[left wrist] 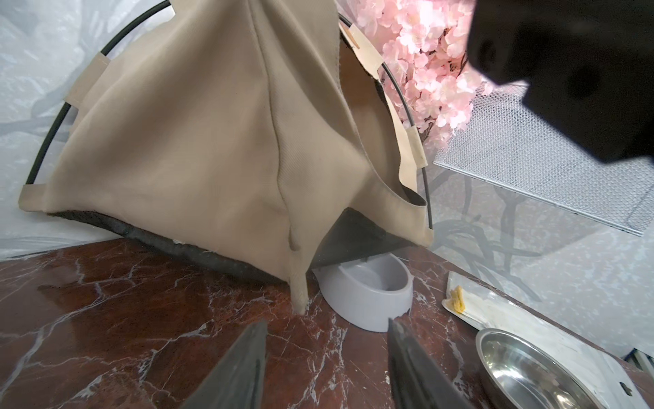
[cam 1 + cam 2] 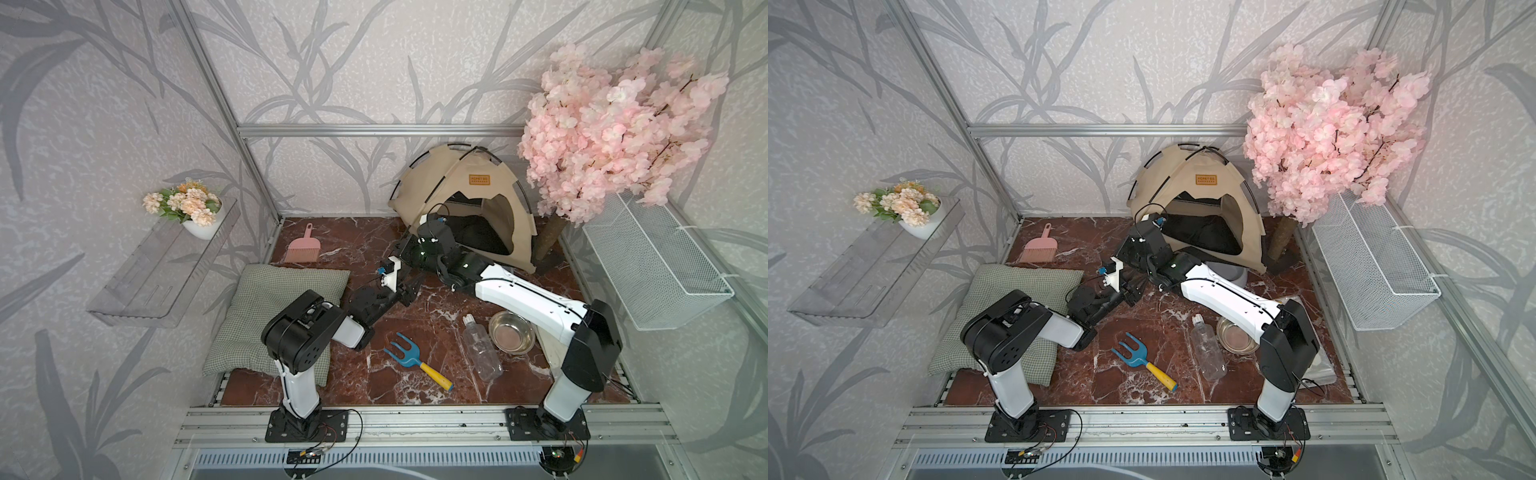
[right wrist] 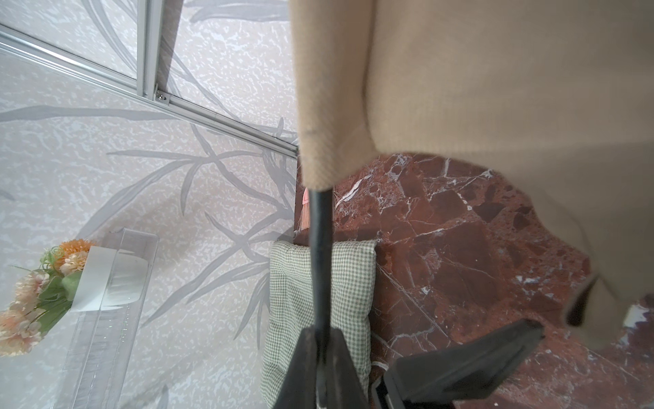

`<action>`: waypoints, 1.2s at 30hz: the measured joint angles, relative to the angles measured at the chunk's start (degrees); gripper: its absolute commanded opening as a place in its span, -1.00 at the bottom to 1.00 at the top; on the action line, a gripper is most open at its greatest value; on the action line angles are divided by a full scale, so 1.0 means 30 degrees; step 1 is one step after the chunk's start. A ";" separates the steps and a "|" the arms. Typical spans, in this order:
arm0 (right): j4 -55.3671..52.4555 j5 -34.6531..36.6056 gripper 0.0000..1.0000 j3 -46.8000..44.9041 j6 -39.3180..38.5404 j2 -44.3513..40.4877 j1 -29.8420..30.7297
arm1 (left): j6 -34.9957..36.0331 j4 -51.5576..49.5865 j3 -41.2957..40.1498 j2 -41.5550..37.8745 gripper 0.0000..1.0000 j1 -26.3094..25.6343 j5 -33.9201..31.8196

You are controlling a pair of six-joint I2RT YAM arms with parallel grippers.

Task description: Install the tent frame in the tent.

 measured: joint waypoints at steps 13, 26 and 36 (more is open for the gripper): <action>0.0342 -0.0036 -1.00 0.0000 0.0481 0.0000 0.0000 | 0.0481 0.1596 0.1107 0.2783 0.05 0.0219 -0.1763; 0.0765 -0.0058 -1.00 -0.0015 0.0707 0.0000 0.0000 | 0.1093 0.1967 0.2157 0.2980 -0.15 0.0452 -0.1792; 0.0874 -0.0080 -1.00 -0.0109 0.0947 0.0000 0.0000 | 0.1319 0.1996 0.2441 0.3330 -0.49 0.0590 -0.1501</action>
